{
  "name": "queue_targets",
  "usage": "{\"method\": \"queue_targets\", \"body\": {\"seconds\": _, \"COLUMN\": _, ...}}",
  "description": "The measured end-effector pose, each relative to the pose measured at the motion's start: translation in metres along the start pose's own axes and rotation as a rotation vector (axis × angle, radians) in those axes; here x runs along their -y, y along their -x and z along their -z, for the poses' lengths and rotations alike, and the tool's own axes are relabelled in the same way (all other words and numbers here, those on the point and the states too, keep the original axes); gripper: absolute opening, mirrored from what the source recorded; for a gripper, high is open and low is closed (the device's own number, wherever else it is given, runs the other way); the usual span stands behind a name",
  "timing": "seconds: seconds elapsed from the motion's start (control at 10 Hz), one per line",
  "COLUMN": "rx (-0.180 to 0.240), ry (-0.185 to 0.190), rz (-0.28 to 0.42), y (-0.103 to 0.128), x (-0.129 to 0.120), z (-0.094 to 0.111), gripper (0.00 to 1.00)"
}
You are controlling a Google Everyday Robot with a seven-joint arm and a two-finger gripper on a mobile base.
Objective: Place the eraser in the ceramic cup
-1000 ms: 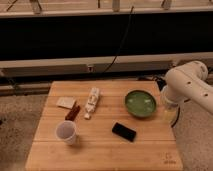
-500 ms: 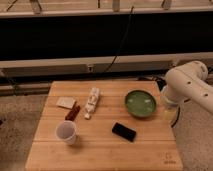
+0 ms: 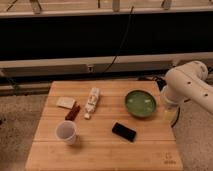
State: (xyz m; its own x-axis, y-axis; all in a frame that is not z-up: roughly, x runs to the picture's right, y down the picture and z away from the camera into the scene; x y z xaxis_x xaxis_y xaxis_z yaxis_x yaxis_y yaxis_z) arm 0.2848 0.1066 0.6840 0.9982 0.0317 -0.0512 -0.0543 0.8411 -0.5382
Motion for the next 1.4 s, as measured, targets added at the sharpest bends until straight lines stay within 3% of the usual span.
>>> {"method": "queue_targets", "body": {"seconds": 0.2, "rx": -0.004, "ry": 0.003, "rz": 0.013, "y": 0.004, "x": -0.003, "z": -0.007, "gripper": 0.80}}
{"method": "queue_targets", "body": {"seconds": 0.5, "rx": -0.002, "ry": 0.010, "rz": 0.066, "y": 0.046, "x": -0.011, "z": -0.040, "gripper": 0.80}}
{"method": "queue_targets", "body": {"seconds": 0.8, "rx": -0.003, "ry": 0.023, "rz": 0.114, "y": 0.060, "x": -0.020, "z": -0.057, "gripper": 0.80}}
{"method": "queue_targets", "body": {"seconds": 1.2, "rx": -0.005, "ry": 0.042, "rz": 0.224, "y": 0.104, "x": -0.034, "z": -0.089, "gripper": 0.80}}
{"method": "queue_targets", "body": {"seconds": 1.4, "rx": -0.006, "ry": 0.047, "rz": 0.272, "y": 0.114, "x": -0.036, "z": -0.094, "gripper": 0.80}}
